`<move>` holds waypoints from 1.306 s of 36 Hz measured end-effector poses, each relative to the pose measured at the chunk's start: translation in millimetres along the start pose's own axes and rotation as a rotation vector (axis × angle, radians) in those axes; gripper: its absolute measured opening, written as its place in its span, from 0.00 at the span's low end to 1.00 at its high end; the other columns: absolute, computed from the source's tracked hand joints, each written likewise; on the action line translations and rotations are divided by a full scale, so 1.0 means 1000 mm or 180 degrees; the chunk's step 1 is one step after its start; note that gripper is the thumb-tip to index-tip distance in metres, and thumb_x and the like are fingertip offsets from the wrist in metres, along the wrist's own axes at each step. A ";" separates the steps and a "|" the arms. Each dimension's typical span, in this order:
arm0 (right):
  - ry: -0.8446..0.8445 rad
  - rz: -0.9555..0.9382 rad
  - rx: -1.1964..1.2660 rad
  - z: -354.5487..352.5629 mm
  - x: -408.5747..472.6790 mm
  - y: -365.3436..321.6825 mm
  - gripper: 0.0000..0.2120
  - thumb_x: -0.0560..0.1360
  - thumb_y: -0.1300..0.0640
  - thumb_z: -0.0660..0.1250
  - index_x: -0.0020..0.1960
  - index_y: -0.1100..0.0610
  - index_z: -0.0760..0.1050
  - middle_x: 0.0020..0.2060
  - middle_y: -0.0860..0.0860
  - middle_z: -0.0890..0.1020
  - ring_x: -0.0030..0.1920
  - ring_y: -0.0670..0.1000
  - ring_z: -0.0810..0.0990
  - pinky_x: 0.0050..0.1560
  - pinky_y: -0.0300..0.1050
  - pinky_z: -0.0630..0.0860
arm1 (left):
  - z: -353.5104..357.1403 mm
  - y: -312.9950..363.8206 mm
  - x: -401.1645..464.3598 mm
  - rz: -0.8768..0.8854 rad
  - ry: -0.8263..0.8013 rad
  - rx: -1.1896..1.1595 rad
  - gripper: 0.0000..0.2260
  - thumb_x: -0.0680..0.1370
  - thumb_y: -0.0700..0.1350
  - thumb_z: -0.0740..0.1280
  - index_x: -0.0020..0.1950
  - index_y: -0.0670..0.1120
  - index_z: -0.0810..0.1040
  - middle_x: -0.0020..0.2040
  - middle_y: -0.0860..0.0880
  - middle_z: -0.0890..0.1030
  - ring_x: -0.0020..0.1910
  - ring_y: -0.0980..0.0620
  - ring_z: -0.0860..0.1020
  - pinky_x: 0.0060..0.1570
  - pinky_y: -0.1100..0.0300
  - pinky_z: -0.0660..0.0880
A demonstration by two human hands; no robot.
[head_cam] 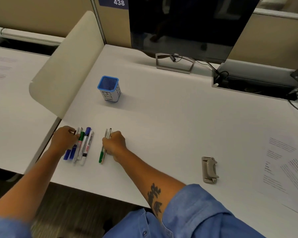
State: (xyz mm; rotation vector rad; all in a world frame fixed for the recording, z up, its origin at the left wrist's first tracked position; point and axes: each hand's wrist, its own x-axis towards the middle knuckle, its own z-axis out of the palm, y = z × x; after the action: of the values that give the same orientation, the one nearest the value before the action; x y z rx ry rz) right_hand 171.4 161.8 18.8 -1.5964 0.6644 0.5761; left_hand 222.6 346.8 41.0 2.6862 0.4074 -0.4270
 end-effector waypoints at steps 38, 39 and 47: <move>-0.0603 -0.0121 0.0211 0.025 -0.020 0.009 0.31 0.74 0.57 0.73 0.76 0.55 0.71 0.71 0.54 0.78 0.69 0.55 0.78 0.70 0.53 0.78 | 0.025 -0.039 -0.015 0.0026 0.0394 -0.0544 0.17 0.81 0.49 0.70 0.65 0.40 0.80 0.60 0.41 0.84 0.58 0.39 0.82 0.58 0.42 0.79; -0.0599 -0.0122 0.0210 0.025 -0.021 0.009 0.31 0.74 0.57 0.73 0.76 0.55 0.71 0.71 0.54 0.78 0.68 0.55 0.79 0.70 0.53 0.78 | 0.025 -0.040 -0.015 0.0037 0.0390 -0.0537 0.17 0.82 0.49 0.70 0.65 0.40 0.80 0.60 0.41 0.84 0.58 0.39 0.82 0.58 0.42 0.79; -0.0471 -0.0181 0.0099 0.019 -0.021 0.013 0.28 0.75 0.60 0.70 0.75 0.55 0.73 0.70 0.53 0.78 0.68 0.54 0.77 0.59 0.43 0.75 | 0.025 -0.041 -0.012 0.0083 0.0345 -0.0545 0.18 0.81 0.51 0.70 0.67 0.42 0.79 0.61 0.42 0.84 0.58 0.39 0.82 0.59 0.41 0.80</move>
State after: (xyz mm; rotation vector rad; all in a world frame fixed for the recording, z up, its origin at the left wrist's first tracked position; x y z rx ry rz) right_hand 148.1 181.8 22.0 -1.5227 0.5138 0.6323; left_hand 192.3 370.0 10.2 2.5516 0.4194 -0.2285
